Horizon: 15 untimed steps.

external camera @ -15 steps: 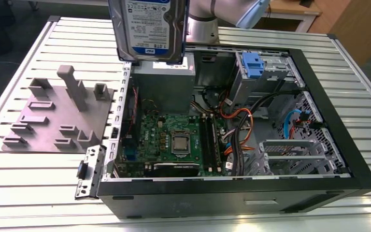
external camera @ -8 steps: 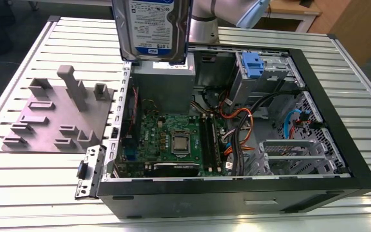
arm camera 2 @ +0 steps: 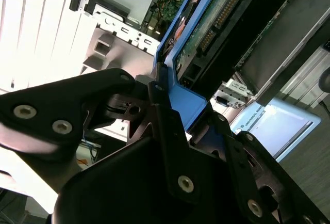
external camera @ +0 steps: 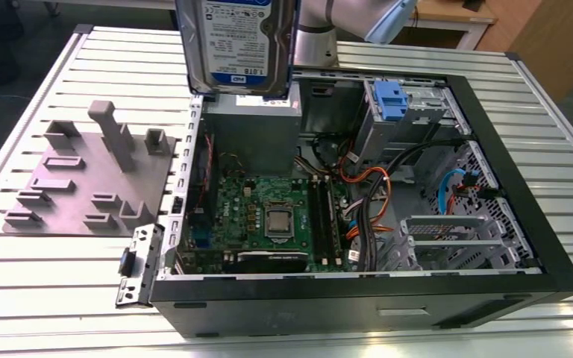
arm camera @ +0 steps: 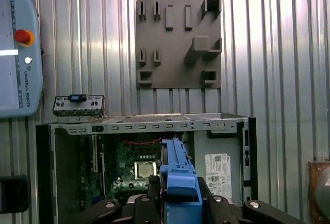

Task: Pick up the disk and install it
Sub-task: 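Pick up the disk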

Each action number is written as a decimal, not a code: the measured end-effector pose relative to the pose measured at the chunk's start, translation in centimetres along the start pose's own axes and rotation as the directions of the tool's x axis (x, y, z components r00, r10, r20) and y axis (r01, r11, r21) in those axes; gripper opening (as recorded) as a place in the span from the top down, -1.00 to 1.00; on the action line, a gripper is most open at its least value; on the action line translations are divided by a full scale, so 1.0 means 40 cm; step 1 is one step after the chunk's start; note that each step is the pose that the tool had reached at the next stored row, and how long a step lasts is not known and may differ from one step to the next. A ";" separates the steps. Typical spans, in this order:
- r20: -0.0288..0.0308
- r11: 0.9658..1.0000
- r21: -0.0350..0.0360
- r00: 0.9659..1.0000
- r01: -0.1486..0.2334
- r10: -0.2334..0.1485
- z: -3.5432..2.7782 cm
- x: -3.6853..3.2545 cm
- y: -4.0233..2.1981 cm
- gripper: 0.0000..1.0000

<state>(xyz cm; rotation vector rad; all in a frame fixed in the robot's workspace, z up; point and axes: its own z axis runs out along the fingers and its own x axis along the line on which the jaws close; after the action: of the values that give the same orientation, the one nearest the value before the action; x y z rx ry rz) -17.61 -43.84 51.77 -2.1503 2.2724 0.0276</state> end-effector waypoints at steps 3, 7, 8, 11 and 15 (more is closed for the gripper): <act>0.000 1.000 0.000 1.000 0.000 0.000 0.000 0.000 -0.001 0.27; 0.000 1.000 0.000 1.000 0.000 0.000 0.000 0.000 -0.004 0.27; 0.000 1.000 0.000 1.000 0.000 0.000 0.000 0.000 -0.004 0.27; 0.000 1.000 0.000 1.000 0.000 0.000 0.000 0.000 -0.004 0.27; 0.000 1.000 0.000 1.000 0.000 0.000 0.000 0.000 -0.005 0.27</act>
<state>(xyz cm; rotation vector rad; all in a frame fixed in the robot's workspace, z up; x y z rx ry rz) -17.42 -43.84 51.76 -2.1503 2.2723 0.0277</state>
